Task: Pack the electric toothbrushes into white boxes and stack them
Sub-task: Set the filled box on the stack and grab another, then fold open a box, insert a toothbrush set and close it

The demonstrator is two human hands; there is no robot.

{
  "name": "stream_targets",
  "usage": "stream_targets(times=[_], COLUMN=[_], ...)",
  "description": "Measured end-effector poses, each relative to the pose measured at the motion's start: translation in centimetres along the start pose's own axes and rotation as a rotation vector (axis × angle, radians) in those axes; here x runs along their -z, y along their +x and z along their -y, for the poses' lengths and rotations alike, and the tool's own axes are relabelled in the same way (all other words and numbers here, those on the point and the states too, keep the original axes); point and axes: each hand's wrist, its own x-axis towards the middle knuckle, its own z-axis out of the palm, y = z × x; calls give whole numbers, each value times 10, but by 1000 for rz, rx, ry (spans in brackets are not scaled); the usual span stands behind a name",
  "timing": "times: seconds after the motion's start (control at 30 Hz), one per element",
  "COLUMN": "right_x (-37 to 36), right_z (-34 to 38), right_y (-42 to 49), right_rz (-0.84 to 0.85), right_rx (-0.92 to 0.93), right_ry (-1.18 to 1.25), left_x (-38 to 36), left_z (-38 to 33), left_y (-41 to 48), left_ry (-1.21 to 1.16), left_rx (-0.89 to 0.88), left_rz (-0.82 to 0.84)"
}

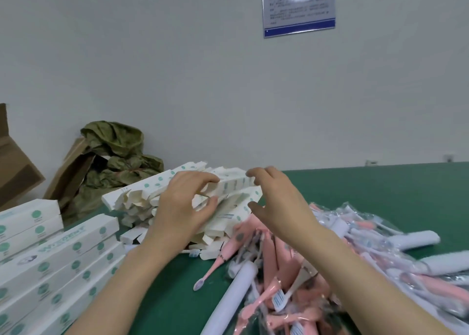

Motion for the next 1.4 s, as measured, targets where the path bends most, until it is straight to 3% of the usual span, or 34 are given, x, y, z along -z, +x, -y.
stream_targets(times=[0.2, 0.3, 0.4, 0.47, 0.53, 0.63, 0.73, 0.8, 0.9, 0.97, 1.17, 1.27, 1.4], right_x=[11, 10, 5, 4, 4, 12, 31, 42, 46, 36, 20, 13, 5], right_z=[1, 4, 8, 8, 5, 0, 0, 4, 20, 29, 34, 38, 39], right_y=[2, -5, -10, -10, -8, -2, 6, 7, 3, -2, -6, -8, -8], right_rz=[-118, -146, -192, -190, -102, -28, -193, -266, -110, -46, -186, -181, -217], right_rx=[57, 38, 60, 46, -23, -59, -102, -124, -85, -29, -12, 41, 14], right_ry=[-175, -236, -268, -302, -249, -54, 102, 380, 763, 739, 753, 697, 693], left_x=[18, 5, -7, -16, -21, -22, -21, -24, -33, -37, -29, -30, -32], left_z=[-26, -26, -27, -29, -35, -38, -42, -48, -57, -60, -48, -44, -43], left_y=[-10, -13, -8, -2, 4, 16, 25, 24, 14, 9, -2, -2, -8], left_ry=[-215, -267, -602, -818, -878, -809, -526, -349, -276, -312, -430, -508, -435], left_rx=[-171, 78, 426, 462, 431, 353, 251, 205, 166, 159, 119, 182, 164], left_rz=[-41, -102, -101, -102, -153, -274, -271, -244, -252, -266, -156, -188, -144])
